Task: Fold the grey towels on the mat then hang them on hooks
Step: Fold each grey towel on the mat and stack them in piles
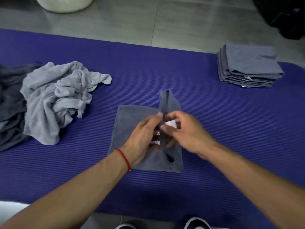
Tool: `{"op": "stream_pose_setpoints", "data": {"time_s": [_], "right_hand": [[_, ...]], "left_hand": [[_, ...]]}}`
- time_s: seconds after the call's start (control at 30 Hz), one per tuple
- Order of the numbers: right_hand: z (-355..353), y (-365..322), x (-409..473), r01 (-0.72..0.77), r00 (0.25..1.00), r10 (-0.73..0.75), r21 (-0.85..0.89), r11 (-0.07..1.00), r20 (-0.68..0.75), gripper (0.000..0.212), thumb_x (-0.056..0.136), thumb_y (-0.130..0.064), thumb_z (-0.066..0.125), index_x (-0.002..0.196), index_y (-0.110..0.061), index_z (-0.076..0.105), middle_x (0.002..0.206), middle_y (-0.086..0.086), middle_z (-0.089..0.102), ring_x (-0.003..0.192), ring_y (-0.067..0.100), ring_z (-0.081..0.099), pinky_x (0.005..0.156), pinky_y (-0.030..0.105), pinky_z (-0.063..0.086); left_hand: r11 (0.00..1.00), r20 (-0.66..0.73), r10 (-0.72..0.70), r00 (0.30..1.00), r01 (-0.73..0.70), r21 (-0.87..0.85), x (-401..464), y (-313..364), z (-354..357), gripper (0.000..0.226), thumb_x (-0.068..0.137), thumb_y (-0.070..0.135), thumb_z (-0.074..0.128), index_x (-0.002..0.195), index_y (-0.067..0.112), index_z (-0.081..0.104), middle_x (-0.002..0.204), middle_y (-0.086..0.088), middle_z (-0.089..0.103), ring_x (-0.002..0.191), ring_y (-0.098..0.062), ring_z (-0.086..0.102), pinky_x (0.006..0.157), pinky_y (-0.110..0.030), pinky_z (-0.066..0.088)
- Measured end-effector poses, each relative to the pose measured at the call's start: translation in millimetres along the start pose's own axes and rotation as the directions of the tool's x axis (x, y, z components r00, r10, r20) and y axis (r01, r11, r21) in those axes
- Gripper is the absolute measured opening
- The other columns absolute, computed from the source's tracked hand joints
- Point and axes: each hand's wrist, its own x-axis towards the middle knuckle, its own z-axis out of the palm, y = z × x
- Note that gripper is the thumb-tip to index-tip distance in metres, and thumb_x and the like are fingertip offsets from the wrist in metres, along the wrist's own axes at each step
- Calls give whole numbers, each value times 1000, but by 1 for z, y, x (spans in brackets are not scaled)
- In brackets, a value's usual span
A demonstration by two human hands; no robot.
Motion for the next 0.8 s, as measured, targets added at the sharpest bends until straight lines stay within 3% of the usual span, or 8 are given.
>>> {"op": "stream_pose_setpoints", "data": {"time_s": [0.1, 0.23, 0.33, 0.4, 0.47, 0.57, 0.7, 0.8], "right_hand": [[24, -12, 0, 139, 976, -119, -103, 985, 180, 23, 101, -24, 61, 124, -25, 60, 102, -8, 73, 83, 4, 72, 74, 26, 60], [12, 11, -1, 315, 947, -266, -372, 873, 179, 34, 104, -30, 54, 137, -36, 56, 130, -20, 58, 111, -4, 56, 92, 19, 48], [15, 52, -2, 362, 899, -94, -605, 710, 428, 50, 107, -39, 44, 155, -45, 31, 166, -19, 14, 153, 2, 11, 121, 29, 24], [22, 72, -6, 389, 862, 22, -688, 612, 507, 57, 108, -45, 39, 159, -45, 15, 167, -20, -14, 152, 3, -21, 127, 39, 11], [25, 79, -9, 387, 859, 42, -702, 598, 510, 60, 108, -46, 36, 160, -43, 7, 165, -20, -23, 147, 3, -33, 126, 39, 4], [25, 78, -7, 350, 891, -6, -678, 646, 454, 56, 108, -46, 36, 160, -40, 16, 167, -19, -14, 152, 3, -22, 127, 39, 8], [26, 71, 13, 259, 954, -87, -647, 717, 286, 56, 107, -41, 43, 159, -30, 26, 169, -10, -2, 155, 10, 4, 126, 33, 15], [28, 61, 41, 39, 996, 11, -531, 847, 89, 71, 103, -41, 53, 161, -21, 17, 168, 4, 11, 153, 20, 22, 119, 34, 28]], "left_hand": [[986, -191, 146, 971, -126, 112, 3, 6, -32, 23, 90, 39, 70, 92, 16, 70, 84, -15, 72, 73, -31, 66, 76, -48, 56], [799, -267, 319, 909, -107, 592, 21, -5, -93, 21, 94, 45, 58, 99, 26, 64, 90, 0, 73, 87, -25, 70, 84, -46, 55], [635, -278, 242, 930, 65, 770, 33, -24, -129, 19, 99, 43, 52, 109, 27, 57, 99, -1, 70, 99, -31, 66, 87, -44, 51], [611, -281, 248, 927, 75, 788, 36, -33, -137, 23, 100, 43, 52, 118, 28, 53, 98, -1, 69, 95, -31, 66, 84, -45, 52], [573, -307, 324, 895, 72, 816, 37, -40, -135, 31, 101, 45, 49, 126, 28, 48, 91, -7, 68, 84, -32, 64, 74, -45, 52], [448, -334, 405, 851, 134, 884, 35, -45, -128, 34, 102, 49, 42, 128, 28, 42, 89, -12, 66, 80, -36, 62, 71, -46, 50], [168, -292, 411, 864, 243, 955, 35, -46, -131, 41, 102, 54, 35, 127, 22, 41, 102, -11, 66, 90, -40, 66, 68, -43, 44], [225, -310, 385, 869, 238, 945, 38, -43, -130, 41, 102, 48, 43, 121, 12, 50, 117, -12, 58, 98, -42, 63, 73, -45, 43]]}}
